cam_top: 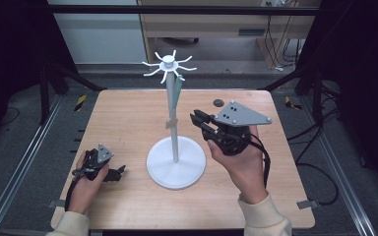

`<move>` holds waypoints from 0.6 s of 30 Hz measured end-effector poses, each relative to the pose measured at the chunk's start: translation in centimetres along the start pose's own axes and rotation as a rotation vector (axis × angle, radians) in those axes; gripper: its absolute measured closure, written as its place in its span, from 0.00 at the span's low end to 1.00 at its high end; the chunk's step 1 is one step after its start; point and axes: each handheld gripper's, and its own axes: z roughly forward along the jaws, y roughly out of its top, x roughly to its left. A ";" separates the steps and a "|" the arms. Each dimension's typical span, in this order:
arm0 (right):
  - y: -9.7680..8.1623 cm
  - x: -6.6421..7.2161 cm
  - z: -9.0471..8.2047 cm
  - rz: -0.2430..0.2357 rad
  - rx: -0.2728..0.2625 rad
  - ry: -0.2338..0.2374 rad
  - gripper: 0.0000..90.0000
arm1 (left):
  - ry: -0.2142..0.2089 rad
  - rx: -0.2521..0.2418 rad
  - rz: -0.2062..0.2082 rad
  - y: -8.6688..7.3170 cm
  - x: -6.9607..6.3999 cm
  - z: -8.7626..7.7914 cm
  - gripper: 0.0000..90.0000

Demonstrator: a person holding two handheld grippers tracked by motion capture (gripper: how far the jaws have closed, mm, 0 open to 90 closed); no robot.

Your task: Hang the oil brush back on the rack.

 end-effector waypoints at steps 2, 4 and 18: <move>-0.1 0.0 -0.1 -0.004 0.002 -0.005 0.90 | 0.000 0.000 0.000 0.0 0.0 0.0 0.04; -0.5 -0.4 -0.3 -0.002 0.008 -0.026 0.87 | 0.000 0.001 0.001 0.0 0.0 0.0 0.04; -3.0 -2.2 -0.7 0.031 0.073 -0.184 0.52 | 0.005 0.000 -0.003 0.0 0.0 0.0 0.03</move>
